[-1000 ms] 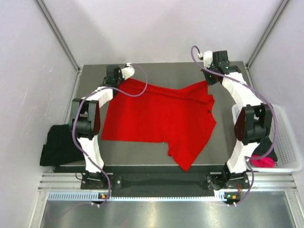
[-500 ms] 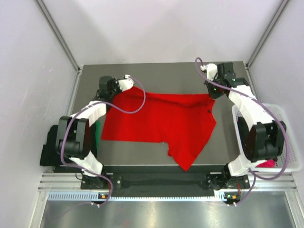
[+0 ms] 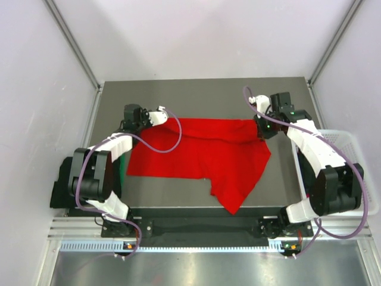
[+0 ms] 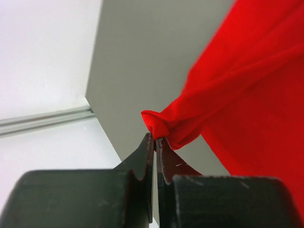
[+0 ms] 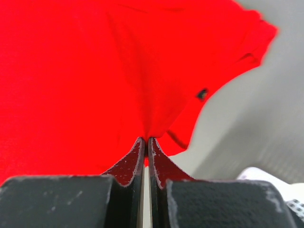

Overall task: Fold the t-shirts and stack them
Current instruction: Fold the tshirt

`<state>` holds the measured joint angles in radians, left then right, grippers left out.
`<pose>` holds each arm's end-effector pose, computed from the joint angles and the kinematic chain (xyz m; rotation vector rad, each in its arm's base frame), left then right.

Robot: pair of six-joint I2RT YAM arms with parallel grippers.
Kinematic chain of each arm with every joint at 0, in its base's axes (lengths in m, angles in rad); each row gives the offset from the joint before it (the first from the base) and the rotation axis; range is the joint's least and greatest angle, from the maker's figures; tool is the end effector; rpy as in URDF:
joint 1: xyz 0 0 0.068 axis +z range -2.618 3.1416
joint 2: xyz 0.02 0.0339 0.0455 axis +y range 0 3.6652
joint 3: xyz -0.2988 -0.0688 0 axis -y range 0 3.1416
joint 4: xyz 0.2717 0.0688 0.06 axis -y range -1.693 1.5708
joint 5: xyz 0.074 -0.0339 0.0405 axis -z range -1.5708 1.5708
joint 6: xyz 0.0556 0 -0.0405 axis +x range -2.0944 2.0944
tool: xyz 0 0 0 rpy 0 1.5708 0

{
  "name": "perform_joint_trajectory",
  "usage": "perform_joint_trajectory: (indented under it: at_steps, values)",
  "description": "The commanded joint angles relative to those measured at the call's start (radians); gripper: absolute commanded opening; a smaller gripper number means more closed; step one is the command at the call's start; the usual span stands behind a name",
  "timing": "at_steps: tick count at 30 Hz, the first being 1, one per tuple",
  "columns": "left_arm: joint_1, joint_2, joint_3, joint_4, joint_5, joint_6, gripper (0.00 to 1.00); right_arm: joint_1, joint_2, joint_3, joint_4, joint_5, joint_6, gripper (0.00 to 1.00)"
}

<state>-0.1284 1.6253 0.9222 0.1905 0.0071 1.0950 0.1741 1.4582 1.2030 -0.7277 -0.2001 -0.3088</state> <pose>0.3920 -0.0510 0.2184 1.2303 1.7462 0.5737 0.3287 0.0690 0.2930 -0.6811 2.4434 0.2023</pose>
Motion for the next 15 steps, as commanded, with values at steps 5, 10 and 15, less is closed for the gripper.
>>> perform_joint_trajectory:
  at_steps: [5,10,15]
  values:
    - [0.024,-0.064,0.007,-0.036,-0.071,0.002,0.18,0.027,-0.087,-0.046,0.007,-0.091,0.022,0.0]
    - [0.027,-0.114,0.217,-0.241,-0.026,-0.353,0.55,0.027,-0.093,-0.071,0.025,-0.099,0.02,0.0]
    - [0.027,0.026,0.493,-0.63,0.111,-0.669,0.56,0.028,-0.081,-0.063,0.027,-0.101,0.016,0.0]
